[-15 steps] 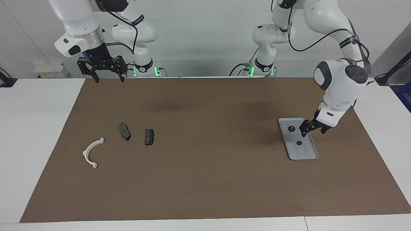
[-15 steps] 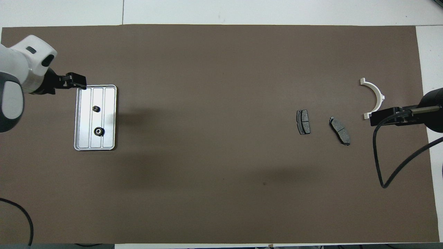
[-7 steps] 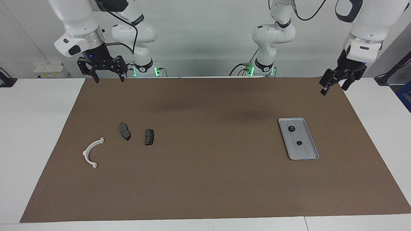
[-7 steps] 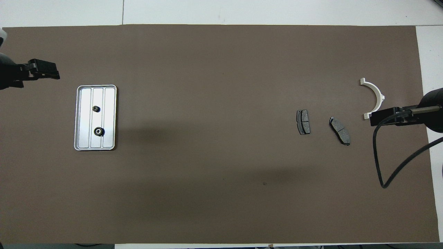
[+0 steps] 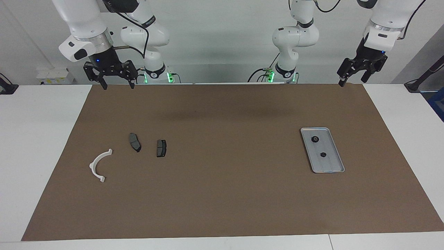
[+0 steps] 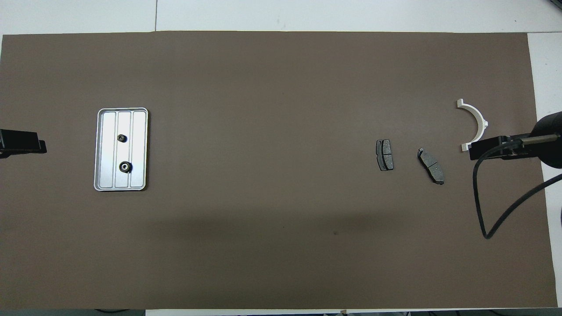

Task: Pick bearing gear from pile to tray

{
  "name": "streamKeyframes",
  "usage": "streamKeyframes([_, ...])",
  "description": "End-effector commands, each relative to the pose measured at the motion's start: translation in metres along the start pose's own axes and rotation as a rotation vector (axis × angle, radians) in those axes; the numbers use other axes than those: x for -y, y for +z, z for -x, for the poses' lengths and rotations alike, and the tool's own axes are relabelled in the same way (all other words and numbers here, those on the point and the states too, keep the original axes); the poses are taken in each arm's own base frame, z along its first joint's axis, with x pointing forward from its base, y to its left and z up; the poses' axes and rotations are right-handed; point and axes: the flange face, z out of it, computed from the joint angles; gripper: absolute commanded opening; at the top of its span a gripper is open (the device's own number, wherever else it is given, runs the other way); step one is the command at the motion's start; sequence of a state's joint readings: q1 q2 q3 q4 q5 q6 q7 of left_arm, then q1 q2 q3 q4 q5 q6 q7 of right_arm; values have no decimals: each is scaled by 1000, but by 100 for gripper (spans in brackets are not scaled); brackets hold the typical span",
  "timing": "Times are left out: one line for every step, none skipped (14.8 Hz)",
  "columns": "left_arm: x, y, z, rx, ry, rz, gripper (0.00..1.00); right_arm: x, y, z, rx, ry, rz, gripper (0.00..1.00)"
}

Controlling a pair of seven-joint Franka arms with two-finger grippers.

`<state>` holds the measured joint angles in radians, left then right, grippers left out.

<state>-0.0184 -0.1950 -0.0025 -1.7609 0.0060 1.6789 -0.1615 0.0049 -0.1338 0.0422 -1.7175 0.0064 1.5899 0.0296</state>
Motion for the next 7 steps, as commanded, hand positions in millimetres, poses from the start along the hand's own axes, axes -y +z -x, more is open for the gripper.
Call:
streamKeyframes([-4, -8, -11, 51, 19, 6, 100, -1, 1, 1, -13, 12, -10, 100])
streamKeyframes([-4, -10, -13, 67, 29, 4, 100, 0, 1, 1, -13, 10, -10, 100])
streamKeyframes([-4, -10, -12, 74, 46, 4, 100, 1, 1, 1, -13, 9, -10, 100])
streamKeyframes([-1, -9, -12, 74, 48, 6, 100, 1, 1, 1, -13, 7, -10, 100])
streamKeyframes([0, -10, -13, 68, 48, 5, 100, 1, 1, 1, -13, 7, -10, 100])
streamKeyframes([-1, -11, -14, 63, 49, 4, 100, 1, 1, 1, -13, 9, -10, 100])
streamKeyframes([-1, -11, -14, 66, 50, 4, 100, 1, 1, 1, -13, 9, -10, 100])
